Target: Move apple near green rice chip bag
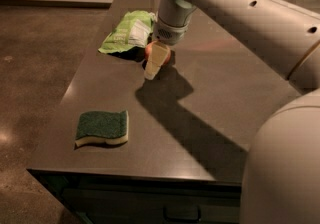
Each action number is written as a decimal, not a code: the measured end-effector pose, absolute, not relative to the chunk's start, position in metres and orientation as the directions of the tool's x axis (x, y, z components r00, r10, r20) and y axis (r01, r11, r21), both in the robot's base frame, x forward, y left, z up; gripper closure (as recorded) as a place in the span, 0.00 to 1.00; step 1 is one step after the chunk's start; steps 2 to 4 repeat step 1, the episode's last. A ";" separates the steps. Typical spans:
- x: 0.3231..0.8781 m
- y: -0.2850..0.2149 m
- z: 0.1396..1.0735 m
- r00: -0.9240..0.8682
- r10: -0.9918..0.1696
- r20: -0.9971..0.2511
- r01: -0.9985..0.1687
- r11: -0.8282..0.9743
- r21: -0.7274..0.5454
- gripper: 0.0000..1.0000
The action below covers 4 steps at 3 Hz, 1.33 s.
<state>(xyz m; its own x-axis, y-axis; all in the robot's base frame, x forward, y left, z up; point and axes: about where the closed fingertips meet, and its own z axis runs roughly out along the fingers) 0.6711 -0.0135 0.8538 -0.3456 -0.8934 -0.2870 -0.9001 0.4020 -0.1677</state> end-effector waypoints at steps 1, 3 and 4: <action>0.671 -0.014 0.854 -0.346 -0.893 -0.287 -0.900 0.402 -0.168 0.00; 0.671 -0.014 0.854 -0.346 -0.893 -0.287 -0.900 0.402 -0.168 0.00; 0.671 -0.014 0.854 -0.346 -0.893 -0.287 -0.900 0.402 -0.168 0.00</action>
Offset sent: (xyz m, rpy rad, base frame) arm 0.0000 0.0000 0.0000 0.0000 0.0000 0.0000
